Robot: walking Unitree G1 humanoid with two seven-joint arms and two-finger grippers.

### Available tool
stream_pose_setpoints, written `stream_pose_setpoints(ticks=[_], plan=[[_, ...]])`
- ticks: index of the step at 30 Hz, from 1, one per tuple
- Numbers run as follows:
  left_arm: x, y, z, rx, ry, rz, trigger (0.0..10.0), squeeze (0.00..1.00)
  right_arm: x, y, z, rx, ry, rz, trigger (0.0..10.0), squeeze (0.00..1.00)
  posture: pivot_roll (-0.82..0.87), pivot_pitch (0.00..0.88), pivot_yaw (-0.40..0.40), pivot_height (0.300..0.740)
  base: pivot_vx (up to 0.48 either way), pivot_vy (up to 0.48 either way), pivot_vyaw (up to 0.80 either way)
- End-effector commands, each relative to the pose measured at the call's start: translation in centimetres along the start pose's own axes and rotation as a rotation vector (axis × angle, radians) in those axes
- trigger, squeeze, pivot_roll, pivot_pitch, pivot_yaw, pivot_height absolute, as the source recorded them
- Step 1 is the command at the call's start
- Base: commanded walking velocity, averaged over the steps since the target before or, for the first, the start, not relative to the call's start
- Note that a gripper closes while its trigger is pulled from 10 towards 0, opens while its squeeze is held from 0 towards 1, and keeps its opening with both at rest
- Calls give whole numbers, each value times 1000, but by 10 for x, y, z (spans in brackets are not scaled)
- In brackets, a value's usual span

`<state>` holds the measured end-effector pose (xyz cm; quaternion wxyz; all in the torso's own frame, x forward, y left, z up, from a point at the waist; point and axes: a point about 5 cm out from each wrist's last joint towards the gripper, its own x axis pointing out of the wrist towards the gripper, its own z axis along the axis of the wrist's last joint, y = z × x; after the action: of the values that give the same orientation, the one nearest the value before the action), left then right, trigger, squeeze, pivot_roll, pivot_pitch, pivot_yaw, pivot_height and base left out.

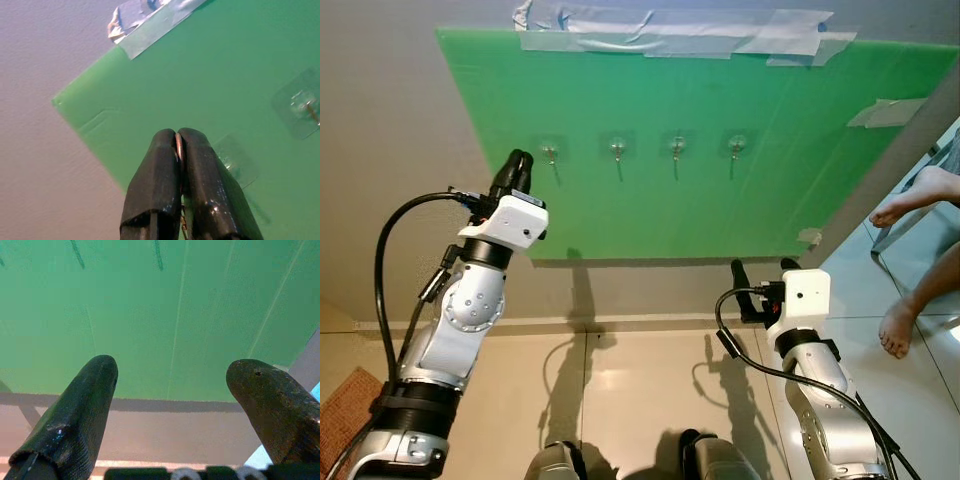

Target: Hang keys on a hook

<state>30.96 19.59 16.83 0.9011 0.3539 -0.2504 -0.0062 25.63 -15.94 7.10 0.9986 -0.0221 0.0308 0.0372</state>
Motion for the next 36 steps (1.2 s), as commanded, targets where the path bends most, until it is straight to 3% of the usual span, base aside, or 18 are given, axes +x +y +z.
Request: stream_pose_setpoints(ticks=[1,19,36], plan=[[2,4,0,22,-18,15,0,0,-2,0,0,-9,-2,4,10000,0,-145,131,15,740,0,0,0],[25,9,1,110,-78,4,0,0,-6,1,-3,-11,5,9,10000,0,-163,142,25,740,0,0,0],[43,-7,-8,146,-33,-13,0,0,-13,0,-4,-14,9,-15,10000,0,-201,149,34,740,0,0,0]])
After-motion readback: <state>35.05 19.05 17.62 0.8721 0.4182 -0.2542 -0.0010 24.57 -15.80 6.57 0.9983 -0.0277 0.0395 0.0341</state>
